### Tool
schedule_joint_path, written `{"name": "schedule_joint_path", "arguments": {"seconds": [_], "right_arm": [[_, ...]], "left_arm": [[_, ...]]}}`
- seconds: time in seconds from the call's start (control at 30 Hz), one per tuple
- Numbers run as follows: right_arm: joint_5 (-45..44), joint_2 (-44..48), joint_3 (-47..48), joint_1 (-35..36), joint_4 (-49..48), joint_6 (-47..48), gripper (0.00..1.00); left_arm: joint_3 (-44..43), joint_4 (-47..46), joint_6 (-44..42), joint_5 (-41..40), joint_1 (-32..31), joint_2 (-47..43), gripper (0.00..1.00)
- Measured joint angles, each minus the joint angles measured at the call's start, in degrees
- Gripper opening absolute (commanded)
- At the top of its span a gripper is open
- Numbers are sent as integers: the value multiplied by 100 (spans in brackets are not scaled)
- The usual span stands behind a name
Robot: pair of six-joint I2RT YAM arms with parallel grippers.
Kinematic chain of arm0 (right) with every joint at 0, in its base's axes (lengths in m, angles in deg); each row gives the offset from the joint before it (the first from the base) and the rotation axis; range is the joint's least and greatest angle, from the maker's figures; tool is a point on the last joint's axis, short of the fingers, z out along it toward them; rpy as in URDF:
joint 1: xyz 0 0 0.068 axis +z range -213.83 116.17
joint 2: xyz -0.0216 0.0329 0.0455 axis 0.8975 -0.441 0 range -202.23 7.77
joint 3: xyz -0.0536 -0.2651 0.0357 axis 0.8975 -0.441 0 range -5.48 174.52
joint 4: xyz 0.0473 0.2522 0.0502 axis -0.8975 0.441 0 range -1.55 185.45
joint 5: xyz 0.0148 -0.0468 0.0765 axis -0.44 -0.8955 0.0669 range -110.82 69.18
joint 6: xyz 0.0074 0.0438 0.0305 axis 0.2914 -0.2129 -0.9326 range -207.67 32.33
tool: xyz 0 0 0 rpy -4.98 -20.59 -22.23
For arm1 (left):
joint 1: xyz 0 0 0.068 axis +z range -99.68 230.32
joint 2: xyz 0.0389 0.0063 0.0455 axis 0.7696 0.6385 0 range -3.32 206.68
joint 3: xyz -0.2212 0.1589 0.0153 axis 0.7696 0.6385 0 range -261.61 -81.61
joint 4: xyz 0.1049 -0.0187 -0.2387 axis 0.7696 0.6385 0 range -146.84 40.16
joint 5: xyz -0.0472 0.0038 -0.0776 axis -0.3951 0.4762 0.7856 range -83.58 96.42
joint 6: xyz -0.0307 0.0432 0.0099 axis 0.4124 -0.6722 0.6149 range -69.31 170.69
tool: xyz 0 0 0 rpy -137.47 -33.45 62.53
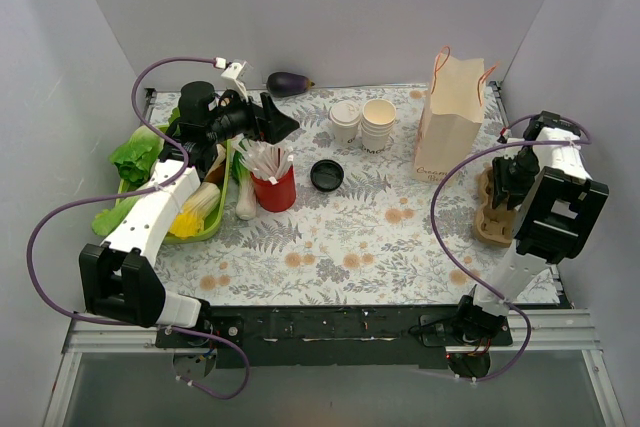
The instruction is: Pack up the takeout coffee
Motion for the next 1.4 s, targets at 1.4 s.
{"name": "schedule_joint_path", "arguments": {"seconds": [1.4], "right_arm": [[1506, 3097, -929, 2218, 1283, 2802, 30]], "left_arm": [[-356, 271, -367, 13, 26, 131, 95]]}}
